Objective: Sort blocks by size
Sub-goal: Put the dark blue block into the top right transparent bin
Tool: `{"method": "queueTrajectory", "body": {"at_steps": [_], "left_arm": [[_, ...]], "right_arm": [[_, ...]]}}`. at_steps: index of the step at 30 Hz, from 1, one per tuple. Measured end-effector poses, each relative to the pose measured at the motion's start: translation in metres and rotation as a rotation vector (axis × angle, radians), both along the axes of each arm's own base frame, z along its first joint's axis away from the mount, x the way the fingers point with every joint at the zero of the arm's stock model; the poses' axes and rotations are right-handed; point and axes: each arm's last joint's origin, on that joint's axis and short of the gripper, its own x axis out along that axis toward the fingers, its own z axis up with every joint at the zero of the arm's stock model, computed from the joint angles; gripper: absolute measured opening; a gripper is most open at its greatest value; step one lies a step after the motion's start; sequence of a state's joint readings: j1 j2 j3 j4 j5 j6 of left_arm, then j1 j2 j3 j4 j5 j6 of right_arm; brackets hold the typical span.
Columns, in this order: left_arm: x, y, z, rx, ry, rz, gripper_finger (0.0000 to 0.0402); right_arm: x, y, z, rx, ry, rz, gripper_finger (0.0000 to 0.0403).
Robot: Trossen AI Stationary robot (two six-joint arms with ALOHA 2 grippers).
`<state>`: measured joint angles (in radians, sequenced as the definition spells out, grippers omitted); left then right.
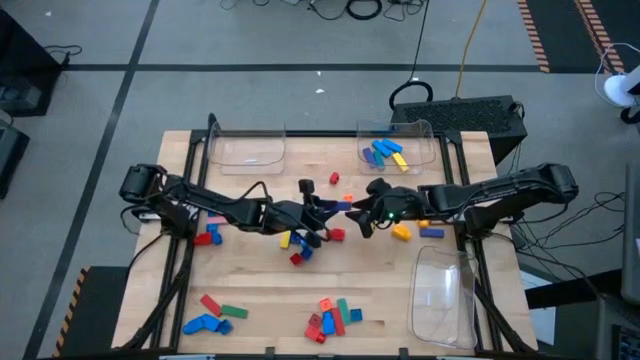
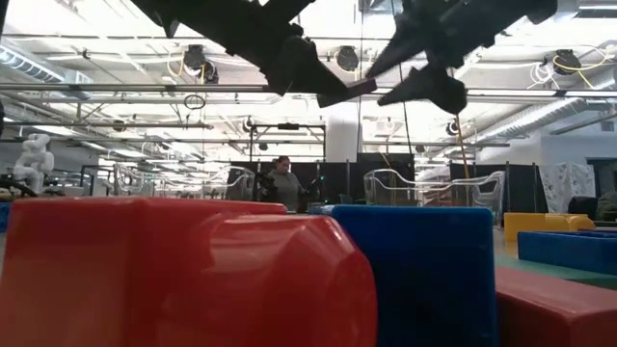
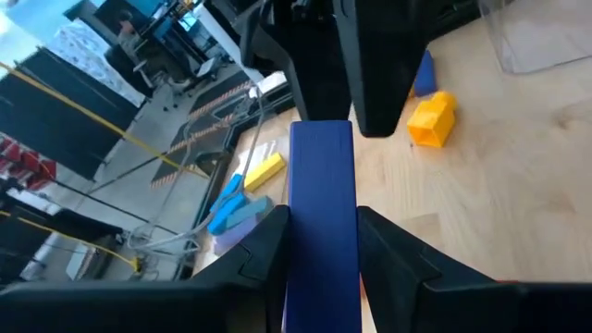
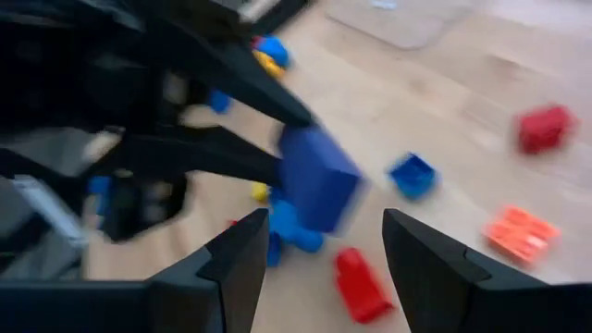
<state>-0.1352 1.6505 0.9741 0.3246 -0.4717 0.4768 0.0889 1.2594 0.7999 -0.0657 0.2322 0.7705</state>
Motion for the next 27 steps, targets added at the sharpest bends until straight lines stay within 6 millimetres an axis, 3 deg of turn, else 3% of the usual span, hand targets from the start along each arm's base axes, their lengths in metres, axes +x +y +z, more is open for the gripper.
{"method": "queueTrajectory", "body": {"at_steps": [12, 16, 23, 27], "left_arm": [[0.0, 0.0, 0.001, 0.02, -0.003, -0.009, 0.011], [0.0, 0.0, 0.001, 0.023, -0.002, -0.01, 0.011], [0.0, 0.0, 0.001, -0.057, -0.036, 0.023, 0.0126], [0.0, 0.001, 0.0, -0.068, -0.025, 0.032, 0.016]], "right_arm": [[0.004, -0.005, 0.002, -0.003, -0.055, 0.01, 0.019], [0.005, -0.006, 0.001, -0.004, -0.053, 0.009, 0.0151], [0.006, -0.011, 0.001, -0.027, -0.05, 0.005, 0.0045], [0.005, -0.017, 0.002, -0.075, -0.039, 0.002, 0.0037]]}}
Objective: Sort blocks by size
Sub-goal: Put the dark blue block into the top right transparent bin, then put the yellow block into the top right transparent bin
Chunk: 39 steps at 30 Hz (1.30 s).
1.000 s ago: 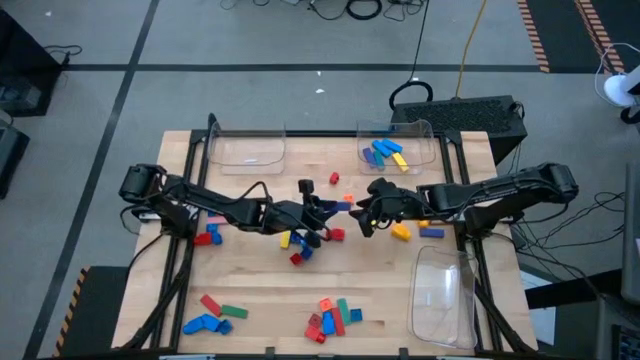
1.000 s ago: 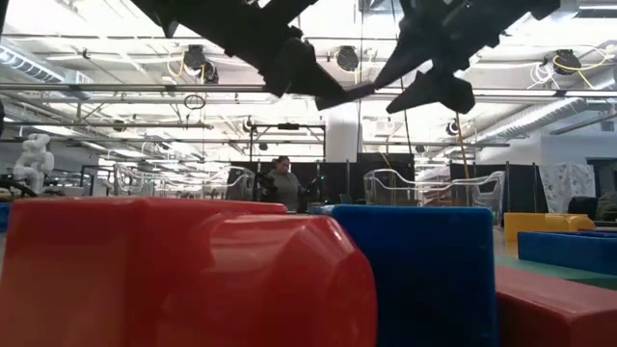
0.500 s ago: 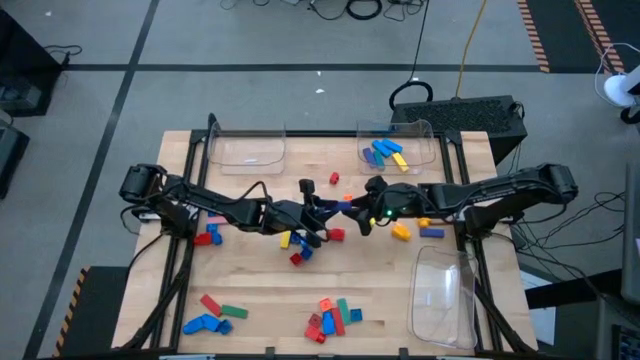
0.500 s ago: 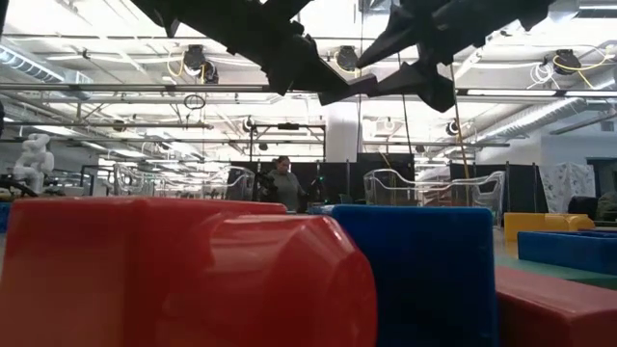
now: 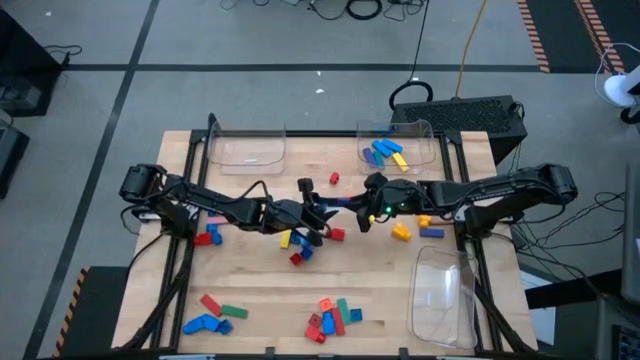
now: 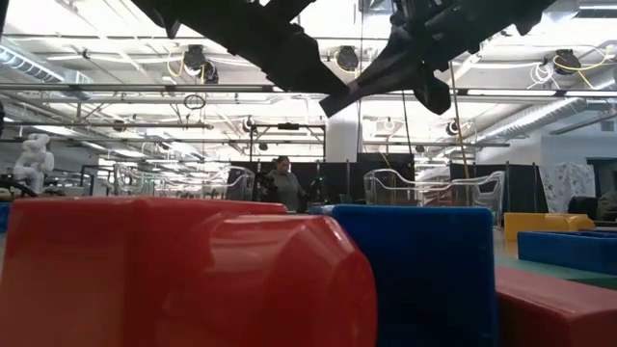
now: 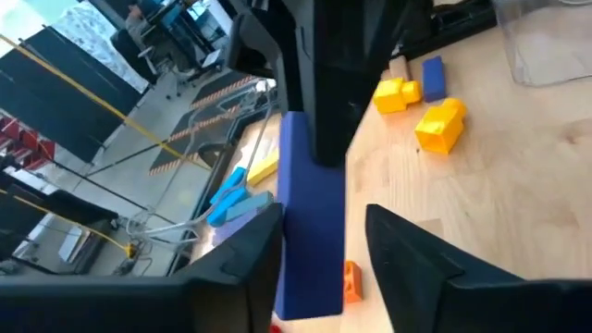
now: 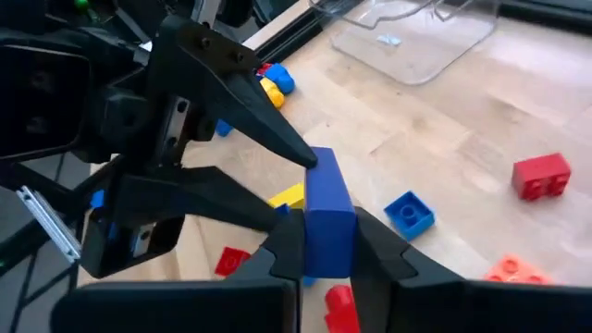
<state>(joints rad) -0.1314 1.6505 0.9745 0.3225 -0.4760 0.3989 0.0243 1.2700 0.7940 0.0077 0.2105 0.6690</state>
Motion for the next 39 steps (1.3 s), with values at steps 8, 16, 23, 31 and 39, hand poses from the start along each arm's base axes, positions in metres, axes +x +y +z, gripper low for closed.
{"method": "queueTrajectory", "body": {"at_steps": [8, 16, 23, 31, 39], "left_arm": [[-0.008, 0.001, -0.007, -0.053, 0.107, 0.033, 0.0197], [-0.026, 0.003, -0.017, -0.121, 0.298, 0.096, 0.0199], [-0.039, 0.004, -0.022, -0.137, 0.434, 0.097, 0.0199], [-0.05, 0.004, -0.028, -0.216, 0.561, 0.068, 0.0199], [-0.055, 0.001, -0.032, -0.286, 0.65, -0.007, 0.0199]], "right_arm": [[-0.01, -0.026, -0.006, -0.148, 0.126, -0.216, 0.0037], [-0.035, -0.067, -0.02, -0.29, 0.396, -0.559, 0.0037], [-0.051, -0.105, -0.026, -0.26, 0.48, -0.721, 0.0039], [-0.06, -0.124, -0.027, -0.203, 0.49, -0.759, 0.0112], [-0.06, -0.126, -0.027, -0.18, 0.487, -0.705, 0.0186]]}}
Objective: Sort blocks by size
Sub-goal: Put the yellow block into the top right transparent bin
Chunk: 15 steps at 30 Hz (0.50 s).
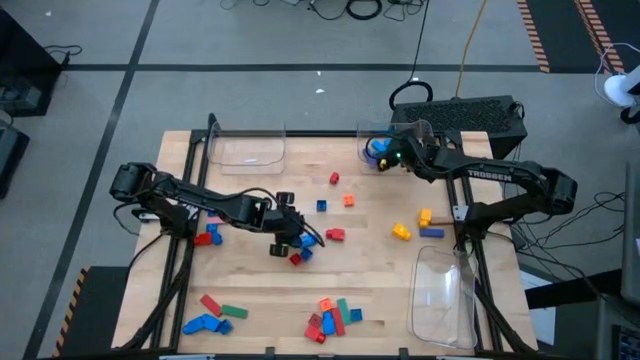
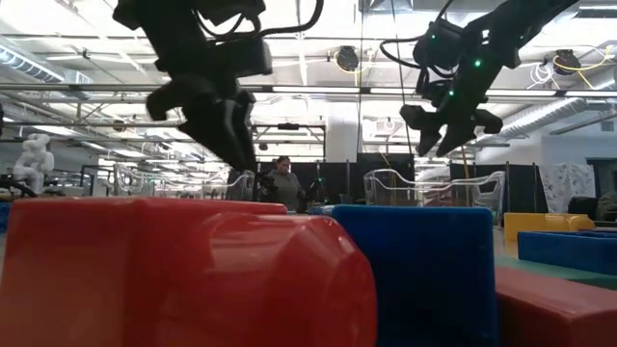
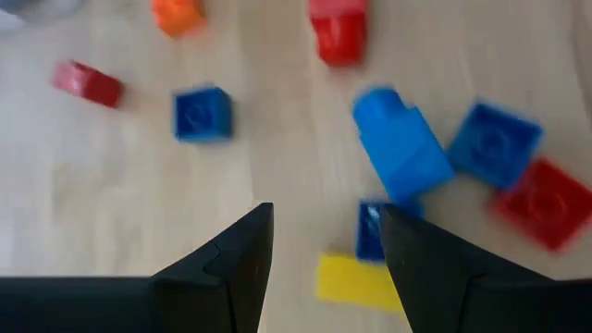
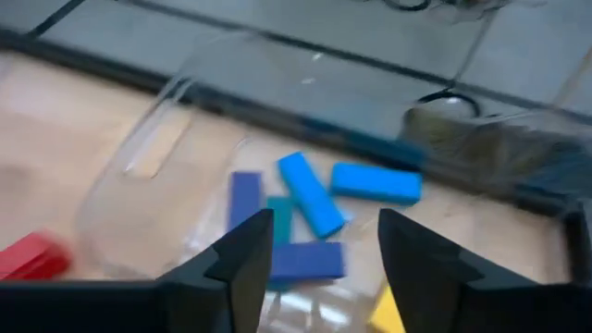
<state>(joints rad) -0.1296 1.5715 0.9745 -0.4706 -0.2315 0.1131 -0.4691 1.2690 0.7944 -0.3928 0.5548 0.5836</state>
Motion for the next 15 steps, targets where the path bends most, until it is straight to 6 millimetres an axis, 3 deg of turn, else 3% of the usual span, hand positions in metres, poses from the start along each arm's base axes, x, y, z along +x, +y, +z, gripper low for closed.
{"method": "queueTrajectory", "body": {"at_steps": [6, 11, 15], "left_arm": [[-0.01, 0.0, -0.007, -0.047, 0.1, 0.013, 0.0199], [-0.019, -0.001, -0.024, -0.118, 0.134, 0.012, 0.02], [-0.025, 0.0, -0.035, -0.142, 0.139, 0.066, 0.0225]], "right_arm": [[0.011, 0.015, -0.001, 0.127, -0.061, 0.214, 0.02], [0.02, 0.035, -0.001, 0.152, -0.068, 0.315, 0.0199], [0.026, 0.05, 0.0, 0.152, -0.079, 0.373, 0.0199]]}}
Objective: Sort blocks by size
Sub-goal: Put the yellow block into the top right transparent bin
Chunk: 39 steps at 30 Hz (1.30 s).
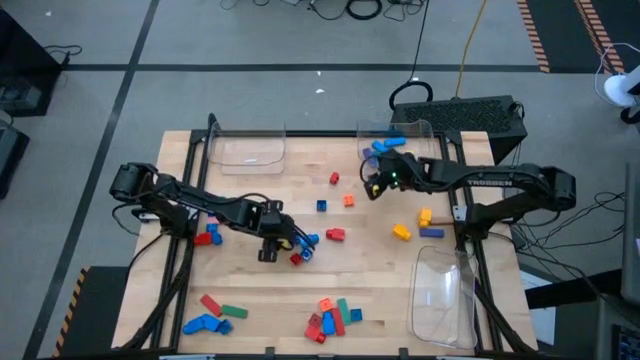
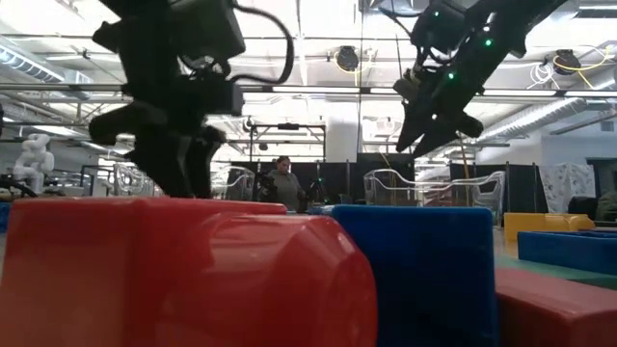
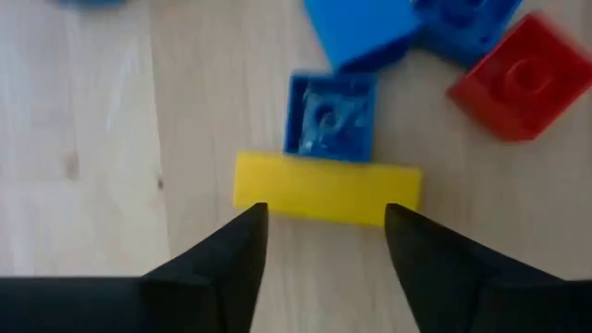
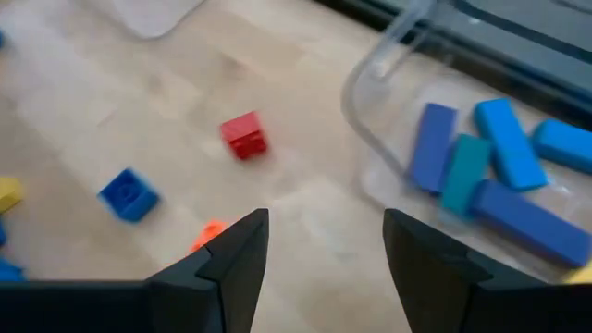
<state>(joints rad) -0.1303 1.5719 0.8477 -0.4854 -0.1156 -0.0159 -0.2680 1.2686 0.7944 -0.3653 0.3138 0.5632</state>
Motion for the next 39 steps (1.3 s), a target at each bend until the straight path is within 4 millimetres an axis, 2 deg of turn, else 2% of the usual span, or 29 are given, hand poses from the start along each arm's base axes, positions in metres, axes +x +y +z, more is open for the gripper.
{"method": "queueTrajectory", "body": {"at_steps": [5, 10, 18, 24, 29, 34, 39], "left_arm": [[0.001, 0.003, 0.0, 0.015, -0.042, 0.215, 0.0287], [0.002, 0.002, -0.002, -0.098, -0.081, 0.507, 0.0326], [0.007, -0.015, -0.017, -0.18, -0.069, 0.598, 0.0334], [0.009, -0.017, -0.029, -0.162, -0.033, 0.629, 0.0331], [0.009, -0.015, -0.032, -0.157, -0.029, 0.672, 0.0288], [0.008, -0.014, -0.033, -0.146, -0.013, 0.664, 0.0207], [0.008, -0.014, -0.033, -0.138, 0.001, 0.614, 0.0125]], "right_arm": [[0.004, 0.015, 0.0, 0.022, -0.017, 0.031, 0.0199], [0.007, 0.027, 0.0, 0.037, -0.027, 0.061, 0.0199], [0.008, 0.039, 0.0, -0.012, -0.02, 0.063, 0.0199], [0.009, 0.045, 0.0, -0.02, -0.019, 0.079, 0.0199], [0.009, 0.048, 0.0, -0.019, -0.02, 0.09, 0.0199], [0.013, 0.054, -0.005, -0.014, 0.001, 0.118, 0.0199], [0.021, 0.061, -0.022, -0.041, 0.1, 0.203, 0.0199]]}}
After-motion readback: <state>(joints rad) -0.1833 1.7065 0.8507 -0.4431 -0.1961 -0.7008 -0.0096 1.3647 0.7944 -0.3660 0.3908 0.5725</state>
